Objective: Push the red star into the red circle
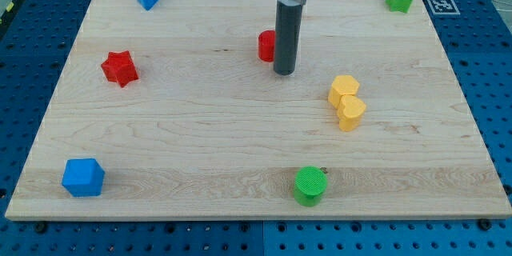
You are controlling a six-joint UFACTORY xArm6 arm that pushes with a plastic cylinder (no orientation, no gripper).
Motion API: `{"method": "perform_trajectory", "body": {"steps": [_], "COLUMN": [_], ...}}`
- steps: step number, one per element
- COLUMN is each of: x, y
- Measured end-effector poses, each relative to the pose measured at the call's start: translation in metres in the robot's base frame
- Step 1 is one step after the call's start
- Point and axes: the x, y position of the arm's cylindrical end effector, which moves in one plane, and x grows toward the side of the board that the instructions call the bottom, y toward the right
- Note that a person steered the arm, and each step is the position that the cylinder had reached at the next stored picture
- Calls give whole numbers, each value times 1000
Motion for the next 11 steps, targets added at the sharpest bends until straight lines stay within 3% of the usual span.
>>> {"method": "perform_trajectory", "body": {"steps": [4, 6, 7, 8, 11], "x": [67, 63, 37, 8, 5], "y": [-148, -263, -305, -310, -266]}}
